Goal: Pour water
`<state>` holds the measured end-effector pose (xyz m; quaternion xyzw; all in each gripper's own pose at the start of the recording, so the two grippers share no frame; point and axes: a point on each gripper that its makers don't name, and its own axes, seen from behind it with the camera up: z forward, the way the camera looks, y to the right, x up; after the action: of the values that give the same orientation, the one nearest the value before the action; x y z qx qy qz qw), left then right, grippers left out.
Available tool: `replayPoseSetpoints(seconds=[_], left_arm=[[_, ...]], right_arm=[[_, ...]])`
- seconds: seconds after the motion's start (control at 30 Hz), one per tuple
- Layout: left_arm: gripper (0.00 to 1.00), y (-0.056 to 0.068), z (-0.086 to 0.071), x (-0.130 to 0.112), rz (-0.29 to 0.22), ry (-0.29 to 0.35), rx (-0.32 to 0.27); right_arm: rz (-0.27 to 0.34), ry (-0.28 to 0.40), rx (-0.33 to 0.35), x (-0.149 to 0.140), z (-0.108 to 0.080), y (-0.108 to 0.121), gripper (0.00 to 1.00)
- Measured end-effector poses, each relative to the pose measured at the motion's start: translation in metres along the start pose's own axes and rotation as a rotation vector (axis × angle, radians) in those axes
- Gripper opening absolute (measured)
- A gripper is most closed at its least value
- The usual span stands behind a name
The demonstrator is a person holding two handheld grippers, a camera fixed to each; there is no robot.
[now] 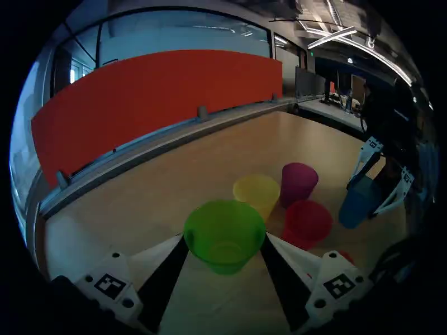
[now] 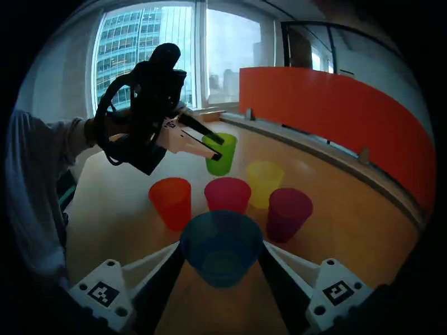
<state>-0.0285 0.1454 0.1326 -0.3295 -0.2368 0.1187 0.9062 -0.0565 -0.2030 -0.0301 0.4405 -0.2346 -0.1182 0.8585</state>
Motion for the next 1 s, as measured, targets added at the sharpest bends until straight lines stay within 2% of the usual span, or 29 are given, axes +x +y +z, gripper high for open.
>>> replayPoseSetpoints(seconds=[0.6, 0.8, 1.0], left_arm=[[0.87, 0.016, -0.079, 0.043, -0.048, 0.194, 0.044], [0.87, 0.026, -0.103, 0.054, -0.066, 0.261, 0.056], [0.87, 0.036, -0.124, 0.063, -0.063, 0.317, 0.068]], right_arm=[[0.008, 0.145, -0.086, 0.044, -0.046, -0.009, 0.91], [0.02, 0.195, -0.104, 0.059, -0.057, -0.011, 0.91], [0.02, 0.232, -0.127, 0.068, -0.066, -0.009, 0.91]])
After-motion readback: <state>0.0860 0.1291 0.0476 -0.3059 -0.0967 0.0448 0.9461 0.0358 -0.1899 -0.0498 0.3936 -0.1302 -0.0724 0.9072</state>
